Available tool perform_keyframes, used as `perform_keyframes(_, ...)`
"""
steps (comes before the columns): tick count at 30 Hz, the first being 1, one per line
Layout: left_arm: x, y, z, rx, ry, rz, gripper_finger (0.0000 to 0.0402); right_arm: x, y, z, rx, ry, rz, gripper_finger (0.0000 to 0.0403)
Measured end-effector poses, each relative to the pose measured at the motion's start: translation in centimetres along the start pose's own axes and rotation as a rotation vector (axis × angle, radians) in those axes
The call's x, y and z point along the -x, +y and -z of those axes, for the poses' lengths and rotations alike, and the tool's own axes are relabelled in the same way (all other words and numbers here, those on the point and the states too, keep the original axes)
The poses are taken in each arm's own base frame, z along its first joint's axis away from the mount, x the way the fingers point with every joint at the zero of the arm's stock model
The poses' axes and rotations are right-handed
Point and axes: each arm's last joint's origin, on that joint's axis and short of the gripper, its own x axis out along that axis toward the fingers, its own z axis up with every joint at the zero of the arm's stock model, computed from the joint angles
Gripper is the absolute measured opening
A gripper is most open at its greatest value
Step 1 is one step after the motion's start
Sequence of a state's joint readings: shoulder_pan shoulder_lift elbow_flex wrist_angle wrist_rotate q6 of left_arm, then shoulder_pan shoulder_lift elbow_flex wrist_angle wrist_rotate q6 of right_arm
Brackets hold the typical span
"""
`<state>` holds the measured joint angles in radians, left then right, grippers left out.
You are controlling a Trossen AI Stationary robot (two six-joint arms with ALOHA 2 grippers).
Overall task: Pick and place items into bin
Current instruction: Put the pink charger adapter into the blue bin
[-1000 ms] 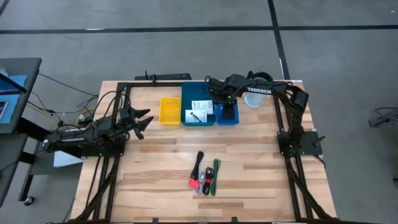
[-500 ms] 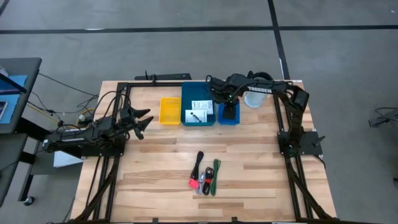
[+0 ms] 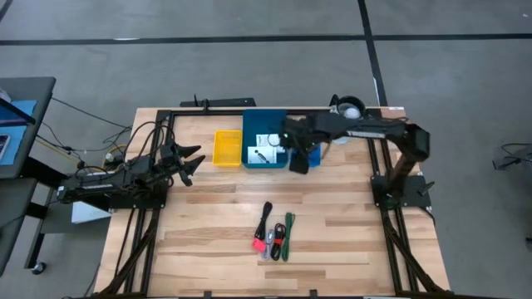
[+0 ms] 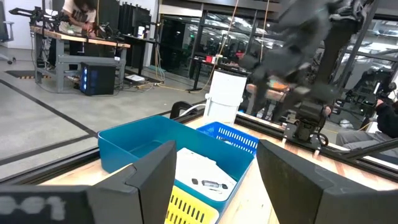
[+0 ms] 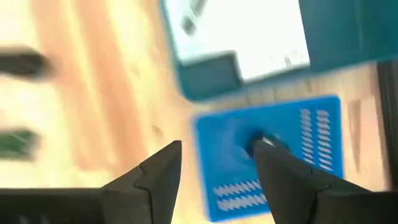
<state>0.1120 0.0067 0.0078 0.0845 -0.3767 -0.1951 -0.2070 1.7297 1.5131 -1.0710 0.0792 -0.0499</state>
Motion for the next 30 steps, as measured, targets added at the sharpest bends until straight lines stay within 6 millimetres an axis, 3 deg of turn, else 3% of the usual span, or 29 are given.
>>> perform_keyframes(3,0.0,0.0,0.0,0.0,0.0,0.0,0.0212,1.7,3.1,-0.3,-0.053,-0.105,-0.025,0.0201)
perform_keyframes(6,0.0,0.0,0.0,0.0,0.0,0.0,0.0212,2.1,6.7,-0.4,-0.072,-0.161,-0.004,0.0201)
perform_keyframes(11,0.0,0.0,0.0,0.0,0.0,0.0,0.0212,-0.6,12.8,-0.9,-0.115,-0.224,0.106,0.0201)
perform_keyframes(16,0.0,0.0,0.0,0.0,0.0,0.0,0.0212,-2.2,17.6,-0.7,-0.176,-0.317,0.114,0.0198)
perform_keyframes(22,0.0,0.0,0.0,0.0,0.0,0.0,0.0212,-3.1,21.8,-0.4,-0.272,-0.409,0.023,0.0199)
perform_keyframes(30,0.0,0.0,0.0,0.0,0.0,0.0,0.0212,-3.6,25.2,0.1,-0.323,-0.426,-0.148,0.0212)
